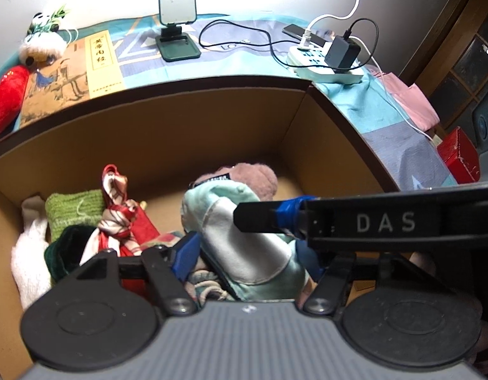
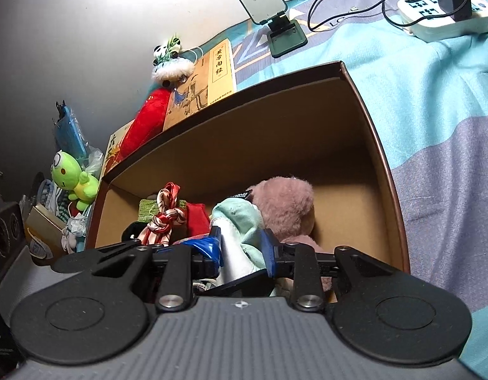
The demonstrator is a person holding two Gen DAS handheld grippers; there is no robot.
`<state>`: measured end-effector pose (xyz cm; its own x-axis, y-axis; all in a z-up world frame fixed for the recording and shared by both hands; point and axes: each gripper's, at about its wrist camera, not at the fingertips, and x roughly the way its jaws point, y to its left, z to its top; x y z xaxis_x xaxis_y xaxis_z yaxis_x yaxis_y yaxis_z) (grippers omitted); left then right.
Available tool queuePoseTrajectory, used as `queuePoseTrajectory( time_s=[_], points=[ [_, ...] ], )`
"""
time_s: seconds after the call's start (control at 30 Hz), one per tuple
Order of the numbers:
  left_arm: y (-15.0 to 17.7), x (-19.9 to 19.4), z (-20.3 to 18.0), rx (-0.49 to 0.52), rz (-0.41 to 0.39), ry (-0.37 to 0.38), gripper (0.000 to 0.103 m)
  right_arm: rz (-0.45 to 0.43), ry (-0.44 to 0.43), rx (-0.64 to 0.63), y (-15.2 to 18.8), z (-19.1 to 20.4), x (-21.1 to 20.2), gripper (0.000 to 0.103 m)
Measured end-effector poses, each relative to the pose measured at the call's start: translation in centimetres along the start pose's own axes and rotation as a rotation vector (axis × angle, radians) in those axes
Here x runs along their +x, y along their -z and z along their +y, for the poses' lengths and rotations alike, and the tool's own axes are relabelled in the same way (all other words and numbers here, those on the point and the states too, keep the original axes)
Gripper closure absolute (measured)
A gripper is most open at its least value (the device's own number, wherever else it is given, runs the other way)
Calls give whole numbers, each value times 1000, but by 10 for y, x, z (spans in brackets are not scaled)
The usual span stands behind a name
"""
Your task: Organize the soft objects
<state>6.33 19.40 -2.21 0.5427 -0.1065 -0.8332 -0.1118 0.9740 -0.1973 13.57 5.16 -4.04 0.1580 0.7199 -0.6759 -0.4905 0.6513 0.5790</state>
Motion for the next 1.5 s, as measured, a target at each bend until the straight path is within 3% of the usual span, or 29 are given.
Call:
queuePoseTrajectory(
  time_s=[0.6, 0.87, 0.93, 1.17, 1.3, 1.37, 1.5],
  points=[
    [13, -33, -15, -17, -78, -128, 34, -55, 7, -34, 10, 1, -15, 95],
    [19, -44, -21, -30, -121, -173, 33, -146, -18, -217, 10, 0, -8, 98],
    [19, -43, -20, -45, -124, -185, 33, -168, -75, -188, 1, -8, -8, 100],
    [19, -43, -26, -82, -122, -215, 33, -170, -86, -248, -9, -9, -3, 99],
    [18, -49, -37, -84, -138, -278, 33, -161, -98, -248, -14, -12, -7, 96],
    [18, -57, -45, -91, -156, -312, 33, -162, -105, -241, -11, -13, -19, 92],
    [19, -76, -66, -92, -203, -408, 32, -168, -104, -258, -5, -12, -51, 92]
  ],
)
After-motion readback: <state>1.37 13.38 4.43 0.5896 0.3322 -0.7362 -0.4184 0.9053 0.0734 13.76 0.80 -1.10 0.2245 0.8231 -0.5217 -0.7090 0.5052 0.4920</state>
